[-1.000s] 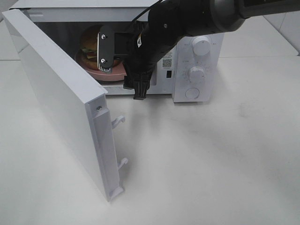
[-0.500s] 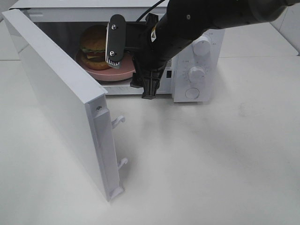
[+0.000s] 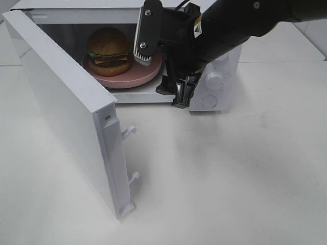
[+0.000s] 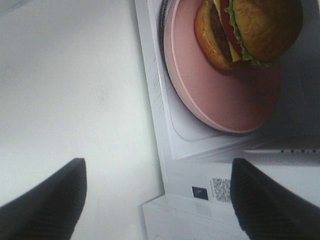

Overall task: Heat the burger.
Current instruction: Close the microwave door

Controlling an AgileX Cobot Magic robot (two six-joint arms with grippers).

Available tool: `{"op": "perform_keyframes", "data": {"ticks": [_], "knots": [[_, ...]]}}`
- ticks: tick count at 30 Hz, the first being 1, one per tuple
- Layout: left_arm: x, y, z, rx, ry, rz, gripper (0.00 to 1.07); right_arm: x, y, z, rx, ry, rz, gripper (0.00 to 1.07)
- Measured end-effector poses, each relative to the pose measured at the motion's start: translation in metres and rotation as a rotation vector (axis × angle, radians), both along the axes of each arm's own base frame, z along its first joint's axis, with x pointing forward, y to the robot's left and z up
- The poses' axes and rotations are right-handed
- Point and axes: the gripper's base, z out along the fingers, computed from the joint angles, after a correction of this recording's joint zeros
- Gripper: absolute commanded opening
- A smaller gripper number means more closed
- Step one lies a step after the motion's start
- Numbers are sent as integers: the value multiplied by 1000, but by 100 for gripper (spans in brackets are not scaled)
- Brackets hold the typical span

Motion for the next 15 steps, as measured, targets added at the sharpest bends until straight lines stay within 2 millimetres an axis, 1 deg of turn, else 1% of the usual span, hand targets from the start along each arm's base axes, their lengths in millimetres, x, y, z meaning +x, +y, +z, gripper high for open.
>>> {"op": "perform_keyframes", "data": {"ticks": [1,3,4,5,6,8,9,11,12,13,15], "knots": [[0,0,0,0,0,0,88,0,0,0,0,0,0,77],[0,0,0,0,0,0,88,-9,-7,4,34,17,-40,76],[0,0,0,0,0,0,88,-9,-7,4,34,17,-40,76],[0,0,0,0,0,0,88,-15,-11,6,54,28,-64,76],[0,0,0,0,0,0,88,-15,-11,6,54,28,-64,76],[0,0,0,0,0,0,88,-24,-18,8,71,45,-92,76],[0,0,0,0,0,0,88,-24,-18,8,71,45,-92,76],[0,0,0,0,0,0,88,-34,-25,10,85,57,-113,76],[0,0,0,0,0,0,88,-34,-25,10,85,57,-113,76],[0,0,0,0,0,0,88,-40,-30,11,94,71,-132,76],[0,0,0,0,0,0,88,-44,-32,11,96,80,-144,76]]}}
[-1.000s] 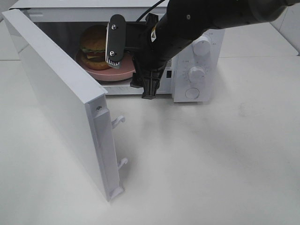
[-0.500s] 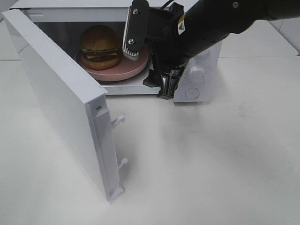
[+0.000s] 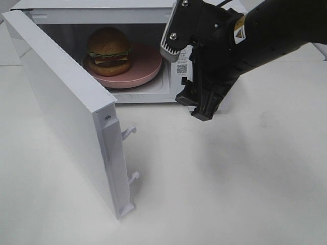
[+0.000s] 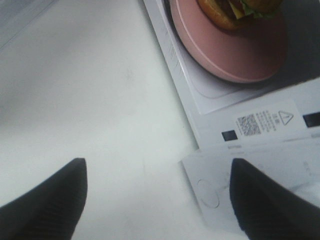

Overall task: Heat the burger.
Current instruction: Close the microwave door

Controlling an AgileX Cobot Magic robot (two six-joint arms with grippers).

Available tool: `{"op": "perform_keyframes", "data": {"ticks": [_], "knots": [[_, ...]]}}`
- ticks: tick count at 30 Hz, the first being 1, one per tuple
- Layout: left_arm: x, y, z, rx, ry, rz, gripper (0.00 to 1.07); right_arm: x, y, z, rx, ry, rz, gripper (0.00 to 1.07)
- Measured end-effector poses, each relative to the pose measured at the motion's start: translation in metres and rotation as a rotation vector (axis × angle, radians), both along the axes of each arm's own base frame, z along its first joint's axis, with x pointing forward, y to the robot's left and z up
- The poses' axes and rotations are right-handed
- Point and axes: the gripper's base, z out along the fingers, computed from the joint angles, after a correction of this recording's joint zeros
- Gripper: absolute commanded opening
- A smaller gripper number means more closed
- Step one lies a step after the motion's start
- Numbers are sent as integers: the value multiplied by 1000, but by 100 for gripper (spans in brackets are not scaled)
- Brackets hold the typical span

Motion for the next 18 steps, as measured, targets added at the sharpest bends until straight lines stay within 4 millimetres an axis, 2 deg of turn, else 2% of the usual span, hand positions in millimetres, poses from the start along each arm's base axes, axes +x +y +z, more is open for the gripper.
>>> {"op": "perform_keyframes", "data": {"ticks": [7,11,18], "knots": [[0,0,0,0,0,0,88,-21,-17,9,65,86,-138,76],[0,0,0,0,0,0,88,-39,-31,24,149,171,-306,76],[0,0,0,0,0,0,88,-58,-47,35,165,263,-449,76]]}}
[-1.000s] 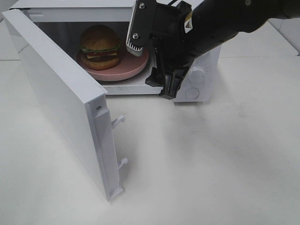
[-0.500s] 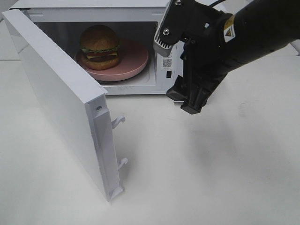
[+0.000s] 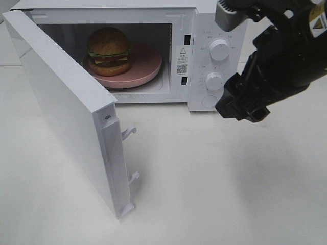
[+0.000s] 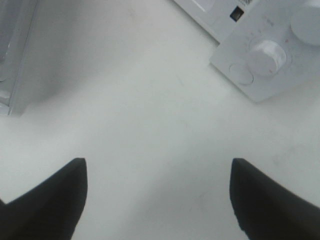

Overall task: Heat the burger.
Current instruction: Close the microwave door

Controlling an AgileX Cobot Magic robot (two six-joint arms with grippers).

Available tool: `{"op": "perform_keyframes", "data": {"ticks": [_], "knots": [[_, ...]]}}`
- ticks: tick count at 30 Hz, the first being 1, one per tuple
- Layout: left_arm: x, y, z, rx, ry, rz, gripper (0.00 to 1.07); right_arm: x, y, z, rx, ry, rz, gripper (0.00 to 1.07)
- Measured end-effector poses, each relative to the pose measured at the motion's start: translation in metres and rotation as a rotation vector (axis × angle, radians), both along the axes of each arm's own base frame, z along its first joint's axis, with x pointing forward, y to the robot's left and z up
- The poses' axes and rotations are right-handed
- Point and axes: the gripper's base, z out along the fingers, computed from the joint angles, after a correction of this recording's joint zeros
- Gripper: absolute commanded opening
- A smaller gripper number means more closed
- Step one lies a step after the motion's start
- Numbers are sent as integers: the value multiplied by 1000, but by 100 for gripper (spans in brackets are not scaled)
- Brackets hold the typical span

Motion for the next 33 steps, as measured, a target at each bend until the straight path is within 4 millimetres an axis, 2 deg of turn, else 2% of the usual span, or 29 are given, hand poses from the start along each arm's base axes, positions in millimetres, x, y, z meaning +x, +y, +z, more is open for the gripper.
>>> {"op": "perform_keyframes", "data": {"ticks": [3,5,8,15,16,18,21,23,26,27,29,31,32,33], "knots": [[0,0,0,0,0,0,88,-10,-8,5,-8,41,-45,76],[0,0,0,0,0,0,88,-25,-20,14,-22,83,-89,76],[0,0,0,0,0,0,88,-28,-23,16,-26,93,-98,76],[0,0,0,0,0,0,88,-63,-49,39,1,82,-140,76],[0,0,0,0,0,0,88,-63,-49,39,1,82,-140,76],[0,0,0,0,0,0,88,-82,-63,48,27,54,-147,76],[0,0,0,0,0,0,88,-87,-67,48,35,45,-147,76],[0,0,0,0,0,0,88,-107,-83,45,70,8,-156,76],[0,0,0,0,0,0,88,-110,-87,44,73,5,-168,76],[0,0,0,0,0,0,88,-117,-97,40,85,-9,-217,76],[0,0,0,0,0,0,88,-121,-102,37,91,-15,-246,76],[0,0,0,0,0,0,88,-134,-119,28,110,-49,-353,76],[0,0,0,0,0,0,88,-134,-119,28,110,-49,-353,76],[0,0,0,0,0,0,88,-143,-125,25,129,-76,-398,76]]}}
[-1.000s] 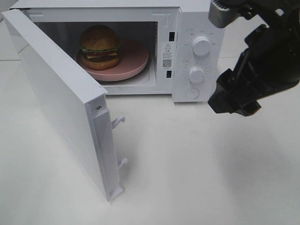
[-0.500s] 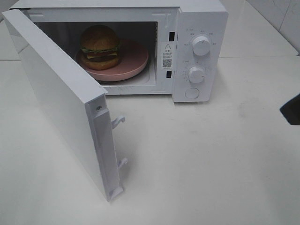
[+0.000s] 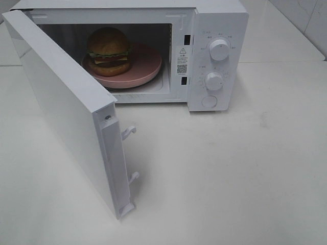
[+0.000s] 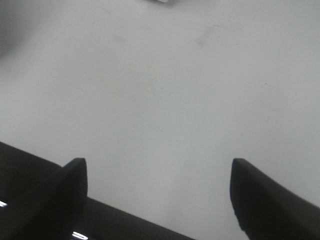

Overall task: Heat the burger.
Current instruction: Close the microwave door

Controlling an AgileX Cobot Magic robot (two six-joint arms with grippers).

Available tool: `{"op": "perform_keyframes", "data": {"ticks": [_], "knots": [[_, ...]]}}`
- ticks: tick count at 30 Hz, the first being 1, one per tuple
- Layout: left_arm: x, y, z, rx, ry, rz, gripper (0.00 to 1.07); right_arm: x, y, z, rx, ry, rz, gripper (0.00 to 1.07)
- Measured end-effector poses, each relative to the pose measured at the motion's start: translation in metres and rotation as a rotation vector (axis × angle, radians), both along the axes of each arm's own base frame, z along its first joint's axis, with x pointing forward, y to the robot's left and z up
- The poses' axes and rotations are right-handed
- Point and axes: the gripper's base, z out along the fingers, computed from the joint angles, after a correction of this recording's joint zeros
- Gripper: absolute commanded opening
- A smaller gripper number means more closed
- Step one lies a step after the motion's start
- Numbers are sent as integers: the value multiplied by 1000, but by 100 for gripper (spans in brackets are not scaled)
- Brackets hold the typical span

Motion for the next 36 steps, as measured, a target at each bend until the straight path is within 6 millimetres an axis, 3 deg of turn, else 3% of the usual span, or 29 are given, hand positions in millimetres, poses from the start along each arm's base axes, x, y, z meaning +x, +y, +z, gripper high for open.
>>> {"op": "perform_keyframes", "data": {"ticks": [8,19,36], "knots": [[0,0,0,0,0,0,88,-35,-16,-16,55,-123,-152,76],[0,0,0,0,0,0,88,-73,-20,-42,116,-287,-257,76],[0,0,0,0,2,0,88,-66,-15,-45,157,-352,-249,76]]}}
